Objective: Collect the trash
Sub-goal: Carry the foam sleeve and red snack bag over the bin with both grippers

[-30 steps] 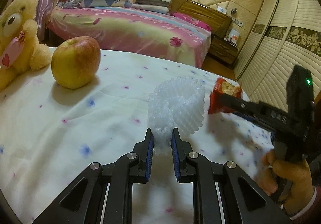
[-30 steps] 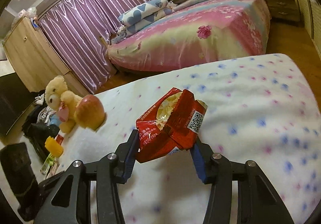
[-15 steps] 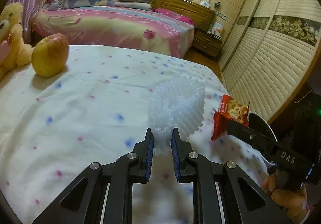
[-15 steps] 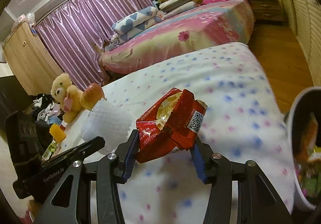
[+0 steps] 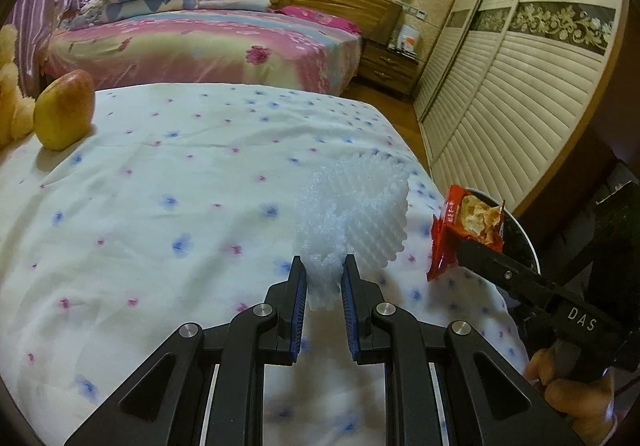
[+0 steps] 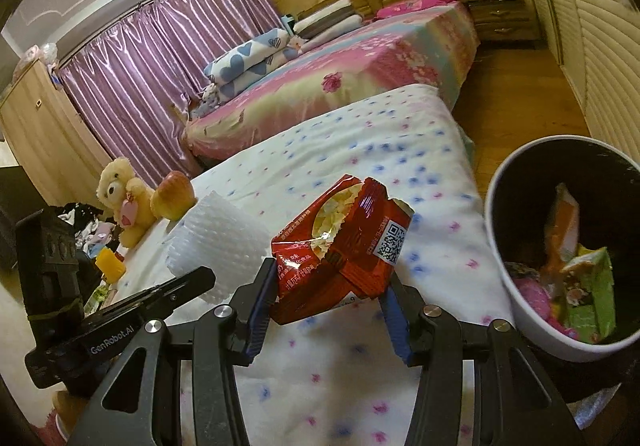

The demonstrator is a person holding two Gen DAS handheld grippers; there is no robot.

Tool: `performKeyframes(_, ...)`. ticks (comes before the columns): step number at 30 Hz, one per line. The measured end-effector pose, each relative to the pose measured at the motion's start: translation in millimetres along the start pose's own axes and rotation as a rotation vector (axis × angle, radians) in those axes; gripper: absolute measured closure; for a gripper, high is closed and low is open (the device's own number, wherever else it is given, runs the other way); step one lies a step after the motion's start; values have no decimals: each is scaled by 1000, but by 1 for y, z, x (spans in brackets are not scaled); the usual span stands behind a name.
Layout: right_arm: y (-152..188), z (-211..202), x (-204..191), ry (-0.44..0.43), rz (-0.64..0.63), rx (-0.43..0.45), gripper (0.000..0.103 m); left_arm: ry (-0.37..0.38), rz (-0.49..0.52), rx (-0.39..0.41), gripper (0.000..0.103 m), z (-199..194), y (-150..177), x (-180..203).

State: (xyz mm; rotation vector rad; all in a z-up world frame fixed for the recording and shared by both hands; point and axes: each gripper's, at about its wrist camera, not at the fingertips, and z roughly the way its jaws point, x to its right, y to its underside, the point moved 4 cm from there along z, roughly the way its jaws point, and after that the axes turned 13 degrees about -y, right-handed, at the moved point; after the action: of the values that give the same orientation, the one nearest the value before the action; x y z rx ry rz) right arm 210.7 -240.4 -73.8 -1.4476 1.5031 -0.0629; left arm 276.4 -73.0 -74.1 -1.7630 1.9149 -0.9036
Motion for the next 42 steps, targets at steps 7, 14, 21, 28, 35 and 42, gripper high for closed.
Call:
performKeyframes(7, 0, -16, 10, 19, 11, 32, 53, 7, 41, -4, 88, 0, -1, 22)
performKeyframes(14, -1, -36, 22, 51, 18, 59, 53, 24, 77, -6, 88, 1, -2, 45)
performKeyframes(21, -2, -56, 38, 89, 35, 86, 53, 43, 119, -4, 87, 1, -3, 71)
performKeyframes(28, -2, -76, 54, 125, 53, 111, 53, 59, 155, -2, 87, 4, -4, 94)
performKeyframes(35, -3, -89, 68, 155, 68, 129, 53, 66, 179, -10, 87, 11, -6, 111)
performKeyframes(42, -6, -99, 82, 187, 75, 139, 53, 73, 207, -13, 87, 16, -8, 129)
